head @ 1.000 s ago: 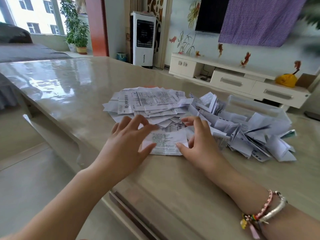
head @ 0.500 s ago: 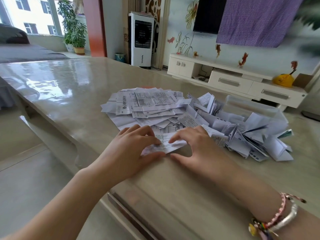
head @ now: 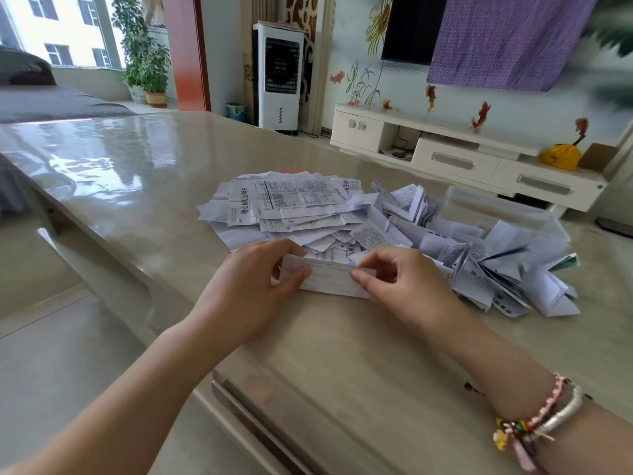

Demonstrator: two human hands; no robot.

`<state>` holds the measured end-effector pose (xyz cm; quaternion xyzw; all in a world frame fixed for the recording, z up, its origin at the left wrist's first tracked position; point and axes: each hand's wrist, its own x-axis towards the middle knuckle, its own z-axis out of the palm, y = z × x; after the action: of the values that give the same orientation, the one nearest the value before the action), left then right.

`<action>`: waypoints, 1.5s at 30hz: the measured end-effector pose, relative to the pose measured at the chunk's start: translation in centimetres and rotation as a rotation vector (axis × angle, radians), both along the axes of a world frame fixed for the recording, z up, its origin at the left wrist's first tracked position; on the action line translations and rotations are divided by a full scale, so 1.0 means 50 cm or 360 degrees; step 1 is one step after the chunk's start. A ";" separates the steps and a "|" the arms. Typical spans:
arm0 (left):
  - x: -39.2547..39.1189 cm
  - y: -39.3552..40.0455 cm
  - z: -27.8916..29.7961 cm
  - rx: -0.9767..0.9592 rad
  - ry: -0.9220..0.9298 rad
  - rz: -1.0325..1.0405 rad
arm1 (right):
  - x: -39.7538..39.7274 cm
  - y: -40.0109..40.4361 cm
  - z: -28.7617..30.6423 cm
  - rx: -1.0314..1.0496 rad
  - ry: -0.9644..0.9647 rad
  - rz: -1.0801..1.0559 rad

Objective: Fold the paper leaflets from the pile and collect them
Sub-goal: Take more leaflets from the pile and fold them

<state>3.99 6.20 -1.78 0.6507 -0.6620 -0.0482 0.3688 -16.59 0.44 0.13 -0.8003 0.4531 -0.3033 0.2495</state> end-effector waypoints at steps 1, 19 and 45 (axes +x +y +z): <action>-0.001 -0.001 0.000 0.0024 -0.0023 0.0037 | 0.001 -0.001 0.000 -0.0024 0.0038 -0.0020; -0.004 0.002 -0.014 -0.0029 -0.0340 -0.0041 | 0.007 0.021 0.000 -0.0599 0.0678 0.0240; -0.041 0.019 0.021 0.0045 0.0824 -0.0164 | 0.015 0.037 0.014 -0.0435 -0.0031 0.0138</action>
<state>1.94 7.17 -0.71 0.5871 -0.5772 -0.2410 0.5139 -15.86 2.31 0.83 -0.8426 0.3701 -0.3589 0.1553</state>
